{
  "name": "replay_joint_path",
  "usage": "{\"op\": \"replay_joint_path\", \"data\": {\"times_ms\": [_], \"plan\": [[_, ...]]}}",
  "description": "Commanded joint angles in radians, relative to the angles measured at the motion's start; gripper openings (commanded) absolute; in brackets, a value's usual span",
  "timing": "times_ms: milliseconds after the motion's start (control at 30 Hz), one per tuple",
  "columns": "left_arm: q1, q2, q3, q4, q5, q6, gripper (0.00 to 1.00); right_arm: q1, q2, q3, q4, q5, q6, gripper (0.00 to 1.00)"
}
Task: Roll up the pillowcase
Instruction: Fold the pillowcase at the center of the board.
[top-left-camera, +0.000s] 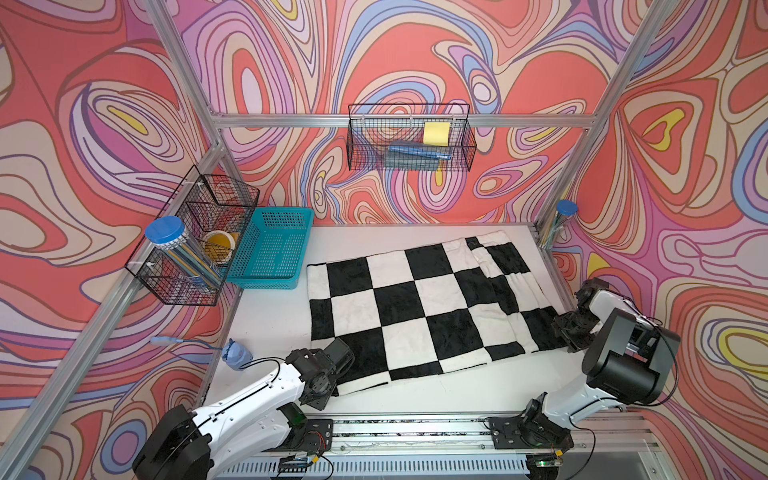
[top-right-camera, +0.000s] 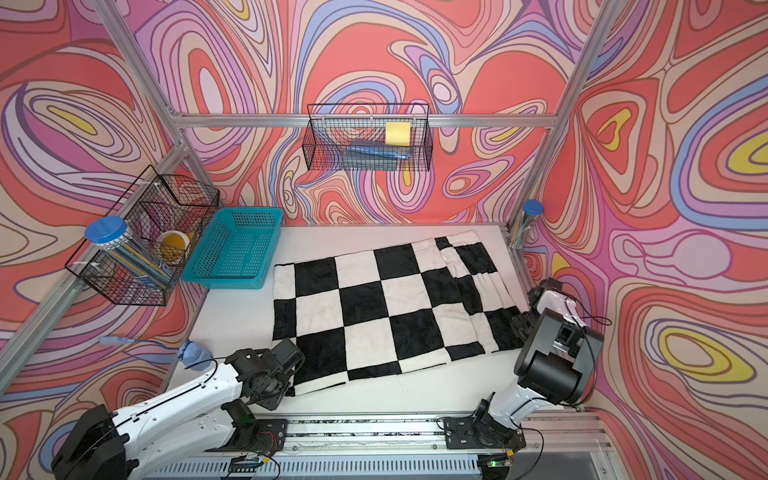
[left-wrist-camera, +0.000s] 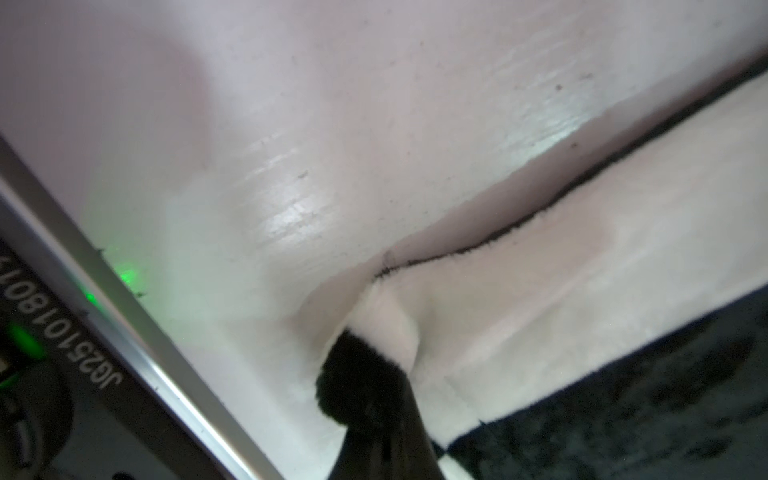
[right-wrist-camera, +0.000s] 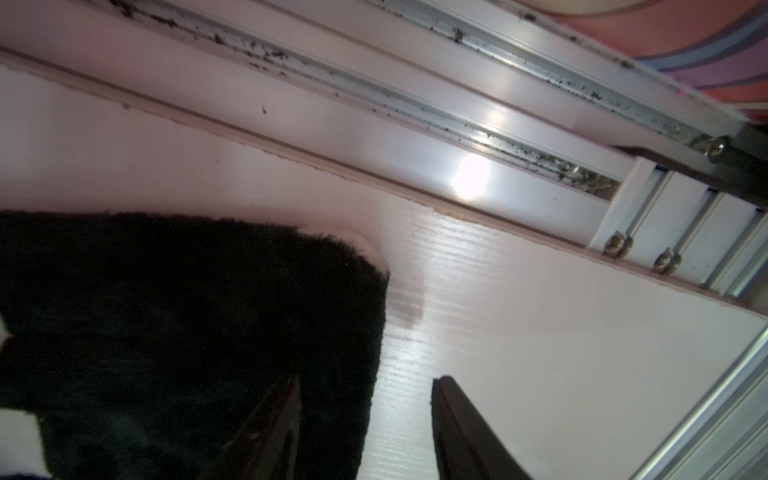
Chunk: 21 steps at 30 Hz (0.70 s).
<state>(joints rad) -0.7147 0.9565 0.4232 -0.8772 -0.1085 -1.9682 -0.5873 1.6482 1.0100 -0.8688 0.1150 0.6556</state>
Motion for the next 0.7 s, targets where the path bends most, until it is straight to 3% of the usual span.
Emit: {"op": "replay_joint_path", "data": {"times_ms": [0,133,267,400,500,667], "plan": [[-0.005,-0.01,-0.032,-0.035,0.001,-0.017,0.0,0.005,0.023,0.016,0.026,0.048,-0.003,0.53],[-0.005,-0.018,-0.036,-0.033,-0.001,-0.022,0.0,0.005,0.076,0.036,0.026,0.056,-0.006,0.51],[-0.005,-0.018,-0.031,-0.033,-0.004,-0.024,0.0,0.005,0.081,0.02,0.049,0.086,-0.017,0.4],[-0.004,-0.023,-0.029,-0.031,-0.014,-0.025,0.0,0.004,0.103,0.012,0.07,0.086,-0.02,0.13],[-0.005,-0.025,-0.017,-0.041,-0.027,-0.017,0.0,0.005,0.098,0.016,0.069,0.088,-0.022,0.0],[-0.005,-0.029,0.009,-0.06,-0.046,-0.002,0.0,0.005,0.074,0.001,0.068,0.063,-0.026,0.0]]}}
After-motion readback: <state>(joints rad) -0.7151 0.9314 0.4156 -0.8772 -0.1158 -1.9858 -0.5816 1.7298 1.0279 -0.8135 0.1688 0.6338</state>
